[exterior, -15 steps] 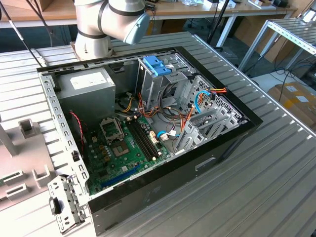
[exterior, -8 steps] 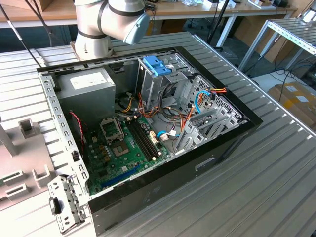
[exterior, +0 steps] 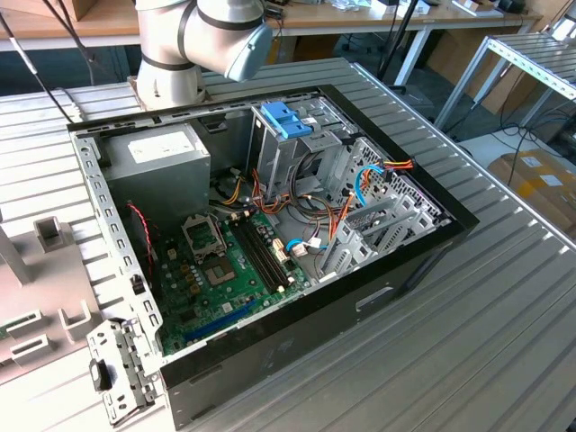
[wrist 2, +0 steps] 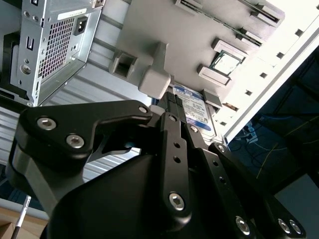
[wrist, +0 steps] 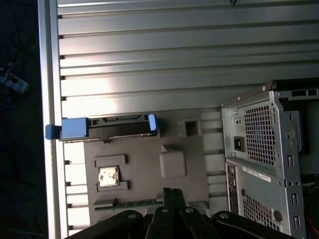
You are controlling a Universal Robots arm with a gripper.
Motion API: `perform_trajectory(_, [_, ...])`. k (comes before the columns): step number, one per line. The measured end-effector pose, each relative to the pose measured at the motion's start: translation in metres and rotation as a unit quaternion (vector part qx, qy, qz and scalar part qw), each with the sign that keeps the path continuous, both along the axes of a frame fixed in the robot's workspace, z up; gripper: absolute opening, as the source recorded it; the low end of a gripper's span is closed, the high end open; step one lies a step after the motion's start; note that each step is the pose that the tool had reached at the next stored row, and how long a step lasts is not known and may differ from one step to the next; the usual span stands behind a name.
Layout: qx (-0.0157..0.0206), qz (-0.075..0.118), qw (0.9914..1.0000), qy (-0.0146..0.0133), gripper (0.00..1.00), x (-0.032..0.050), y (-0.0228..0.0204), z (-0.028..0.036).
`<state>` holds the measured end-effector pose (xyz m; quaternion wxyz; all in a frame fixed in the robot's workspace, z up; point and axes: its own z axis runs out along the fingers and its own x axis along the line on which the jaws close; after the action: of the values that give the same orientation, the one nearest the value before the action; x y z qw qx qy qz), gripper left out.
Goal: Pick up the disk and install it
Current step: 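Reach for the disk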
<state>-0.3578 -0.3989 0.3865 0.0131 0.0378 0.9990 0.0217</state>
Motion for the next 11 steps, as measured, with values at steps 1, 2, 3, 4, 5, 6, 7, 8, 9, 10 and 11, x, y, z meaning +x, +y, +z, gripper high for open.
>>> perform_trajectory(1, [0.0, 0.0, 1.0, 0.0, 0.11, -0.0005, 0.0, 0.0])
perform_trajectory(2, [0.0, 0.0, 1.0, 0.0, 0.11, -0.0011, 0.0, -0.0001])
perform_trajectory(3, [0.0, 0.0, 1.0, 0.0, 0.11, -0.0015, 0.0, -0.0001])
perform_trajectory(4, [0.0, 0.0, 1.0, 0.0, 0.11, -0.0019, 0.0, 0.0])
perform_trajectory(5, [0.0, 0.0, 1.0, 0.0, 0.11, -0.0025, 0.0, -0.0001])
perform_trajectory(6, [0.0, 0.0, 1.0, 0.0, 0.11, -0.0033, 0.0, -0.0001])
perform_trajectory(7, [0.0, 0.0, 1.0, 0.0, 0.11, -0.0038, 0.0, -0.0002])
perform_trajectory(8, [0.0, 0.0, 1.0, 0.0, 0.11, -0.0044, 0.0, -0.0002])
perform_trajectory(9, [0.0, 0.0, 1.0, 0.0, 0.11, -0.005, 0.0, -0.0002])
perform_trajectory(10, [0.0, 0.0, 1.0, 0.0, 0.11, -0.0057, 0.0, -0.0002])
perform_trajectory(11, [0.0, 0.0, 1.0, 0.0, 0.11, -0.0077, 0.0, -0.0003])
